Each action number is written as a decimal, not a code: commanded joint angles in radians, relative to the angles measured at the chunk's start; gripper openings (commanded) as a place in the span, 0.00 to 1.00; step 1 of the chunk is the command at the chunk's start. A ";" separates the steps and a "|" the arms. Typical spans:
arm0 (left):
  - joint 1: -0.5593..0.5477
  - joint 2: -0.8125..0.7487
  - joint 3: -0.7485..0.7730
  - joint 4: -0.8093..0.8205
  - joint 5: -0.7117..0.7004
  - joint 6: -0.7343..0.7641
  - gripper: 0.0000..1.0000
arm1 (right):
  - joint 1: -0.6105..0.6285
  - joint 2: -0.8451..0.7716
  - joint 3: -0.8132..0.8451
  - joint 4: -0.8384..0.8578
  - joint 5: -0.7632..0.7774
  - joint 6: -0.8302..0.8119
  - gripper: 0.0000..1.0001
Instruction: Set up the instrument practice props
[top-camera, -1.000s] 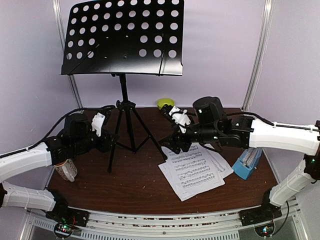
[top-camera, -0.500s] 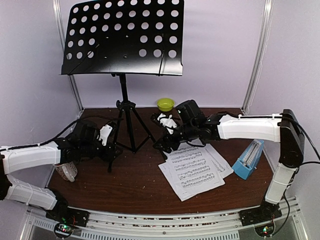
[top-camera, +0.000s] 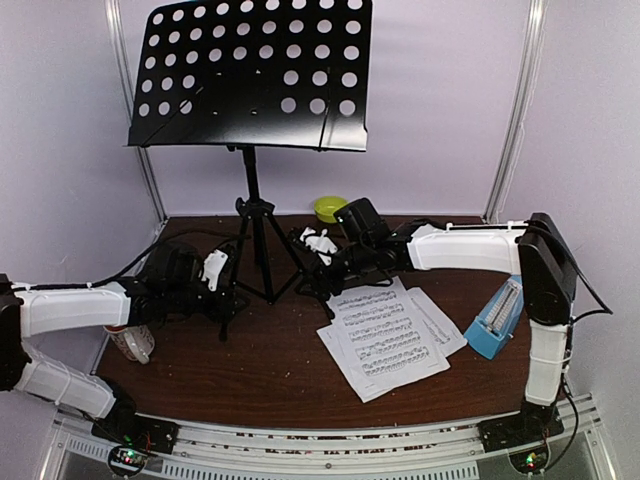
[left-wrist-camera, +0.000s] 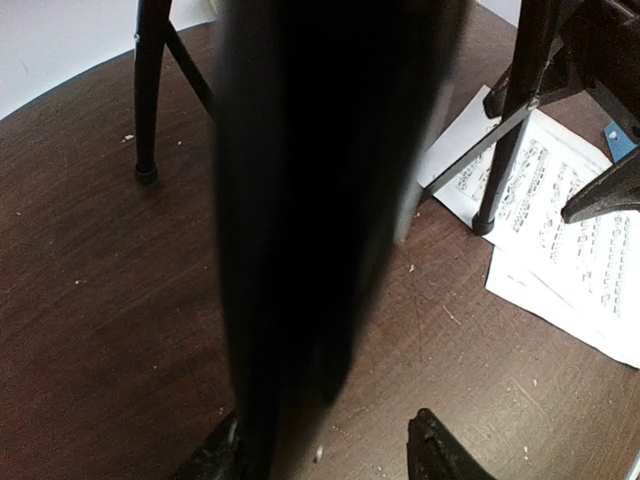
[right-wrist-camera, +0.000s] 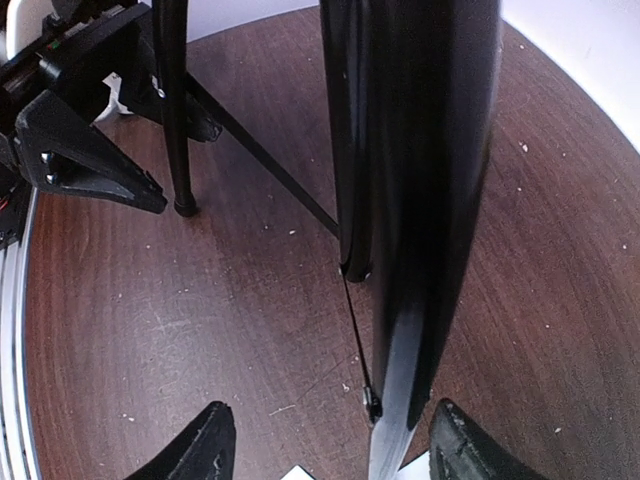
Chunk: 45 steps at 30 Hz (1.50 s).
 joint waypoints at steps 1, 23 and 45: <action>0.019 0.040 -0.014 0.064 0.032 -0.008 0.53 | -0.018 0.025 0.034 -0.007 -0.029 -0.010 0.65; 0.049 -0.046 -0.132 0.200 0.001 0.107 0.54 | -0.023 0.059 0.017 0.054 -0.013 -0.006 0.36; 0.052 0.036 -0.135 0.241 -0.012 0.080 0.08 | -0.023 0.017 -0.023 0.086 0.035 -0.007 0.06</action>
